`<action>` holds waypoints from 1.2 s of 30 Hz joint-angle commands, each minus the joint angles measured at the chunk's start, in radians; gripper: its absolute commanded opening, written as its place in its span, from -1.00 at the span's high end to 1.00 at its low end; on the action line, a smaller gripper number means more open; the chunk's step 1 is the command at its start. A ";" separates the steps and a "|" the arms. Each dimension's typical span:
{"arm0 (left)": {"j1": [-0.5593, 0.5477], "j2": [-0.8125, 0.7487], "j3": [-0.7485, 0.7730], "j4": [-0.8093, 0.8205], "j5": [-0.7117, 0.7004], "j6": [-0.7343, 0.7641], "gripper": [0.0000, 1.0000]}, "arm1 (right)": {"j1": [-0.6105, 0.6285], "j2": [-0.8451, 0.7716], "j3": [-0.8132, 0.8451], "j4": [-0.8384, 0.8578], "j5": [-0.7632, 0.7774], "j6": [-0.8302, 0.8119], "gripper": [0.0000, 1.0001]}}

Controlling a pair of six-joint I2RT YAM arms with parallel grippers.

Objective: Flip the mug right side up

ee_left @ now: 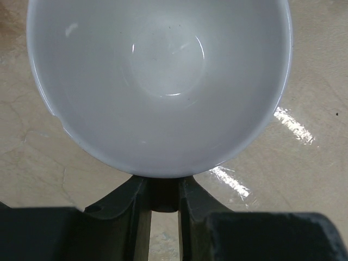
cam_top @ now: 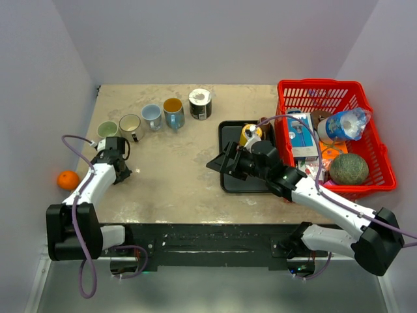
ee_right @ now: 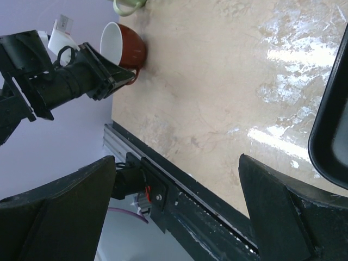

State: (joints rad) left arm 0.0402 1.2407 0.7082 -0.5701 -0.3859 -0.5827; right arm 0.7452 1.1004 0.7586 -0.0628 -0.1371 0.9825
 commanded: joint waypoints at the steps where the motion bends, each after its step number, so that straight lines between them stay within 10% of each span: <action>1: 0.018 0.000 0.039 0.039 -0.050 0.001 1.00 | -0.003 0.009 0.007 0.017 -0.039 -0.022 -0.98; 6: 0.024 0.016 0.042 0.032 -0.051 -0.005 0.80 | -0.004 0.018 0.028 -0.035 -0.019 -0.045 -0.98; 15: 0.024 -0.026 0.051 0.024 -0.044 -0.005 -0.27 | -0.003 0.030 0.051 -0.086 0.022 -0.061 -0.98; 31: 0.023 -0.368 0.252 -0.134 0.114 0.187 -0.77 | -0.003 0.133 0.317 -0.425 0.583 -0.246 -0.98; 36: 0.023 -0.402 0.298 -0.099 0.352 0.270 -0.85 | -0.006 0.249 0.415 -0.454 0.734 -0.317 -0.98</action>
State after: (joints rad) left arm 0.0582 0.8562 0.9623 -0.6846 -0.2451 -0.4133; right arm 0.7452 1.2778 1.0874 -0.4614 0.3782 0.7559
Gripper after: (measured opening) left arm 0.910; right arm 0.986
